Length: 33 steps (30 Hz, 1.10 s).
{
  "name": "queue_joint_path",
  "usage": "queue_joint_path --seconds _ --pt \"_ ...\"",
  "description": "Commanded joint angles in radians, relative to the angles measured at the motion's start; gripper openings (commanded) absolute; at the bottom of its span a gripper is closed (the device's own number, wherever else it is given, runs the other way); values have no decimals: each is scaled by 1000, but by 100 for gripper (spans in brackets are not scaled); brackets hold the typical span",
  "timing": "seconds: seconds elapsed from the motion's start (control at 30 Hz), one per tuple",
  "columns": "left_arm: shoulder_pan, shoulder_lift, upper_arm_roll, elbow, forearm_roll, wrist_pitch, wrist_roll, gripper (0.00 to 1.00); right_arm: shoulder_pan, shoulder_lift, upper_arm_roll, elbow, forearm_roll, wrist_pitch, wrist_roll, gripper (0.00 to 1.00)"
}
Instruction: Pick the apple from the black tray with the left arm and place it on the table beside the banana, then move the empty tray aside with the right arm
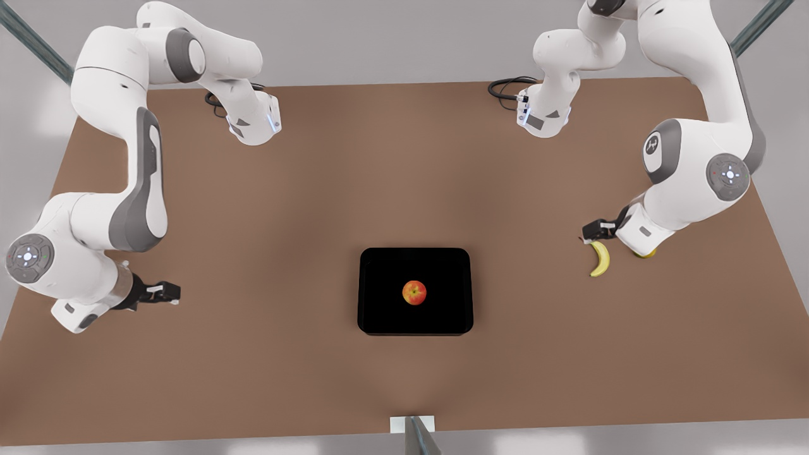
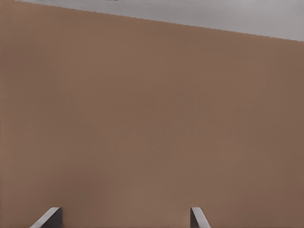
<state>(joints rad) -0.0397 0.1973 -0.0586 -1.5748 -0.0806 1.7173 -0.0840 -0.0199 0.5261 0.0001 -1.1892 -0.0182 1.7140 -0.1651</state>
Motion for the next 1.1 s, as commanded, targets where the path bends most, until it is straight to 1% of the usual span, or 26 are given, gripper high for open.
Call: queue_joint_path --seconds 0.0,0.1,0.17,0.23,0.3,0.33,0.37,0.4,0.47,0.53,0.63,0.8,0.83,0.93,1.0,1.07 --pt "-3 -1 -3 -2 2 45 -57 100 11 6 0 2 0 42 -103 100" --pt "3 -1 -1 25 -5 45 -66 100 14 6 0 2 0 42 -82 100" --pt "-11 34 -9 30 -10 56 -59 100 14 6 0 2 0 42 -82 100" --pt "-91 44 -10 38 -16 57 -72 100 14 8 0 2 0 42 -82 100" --pt "-219 174 -13 200 -1 79 -279 100 14 8 0 2 -2 42 -82 100" --pt "-289 206 -13 226 1 84 -378 100 14 8 0 2 -2 42 -82 100" --pt "-327 254 -13 265 -1 99 -450 100 14 9 0 2 -2 42 -82 100" --pt "-374 298 -13 291 1 133 -522 100 14 9 0 2 -2 42 -80 100" --pt "-477 402 -13 343 87 174 -681 100 14 11 0 2 -2 44 -80 100" --pt "-539 470 -12 351 105 238 -789 100 14 11 0 2 -2 44 -80 100" --pt "-608 554 -12 352 203 346 -941 100 14 11 0 2 -2 44 -80 100" --pt "-614 608 -10 337 206 392 -961 100 14 12 0 3 -2 44 -82 100" --pt "-612 623 -9 323 209 447 -961 100 14 12 0 2 -2 44 -82 100" --pt "-611 651 -6 334 226 469 -915 100 14 12 0 2 -3 44 -82 100" --pt "-612 686 -4 340 234 542 -924 100 14 12 0 2 -3 44 -82 100" --pt "-621 694 -4 354 237 544 -924 100 14 12 0 3 -3 44 -82 100"
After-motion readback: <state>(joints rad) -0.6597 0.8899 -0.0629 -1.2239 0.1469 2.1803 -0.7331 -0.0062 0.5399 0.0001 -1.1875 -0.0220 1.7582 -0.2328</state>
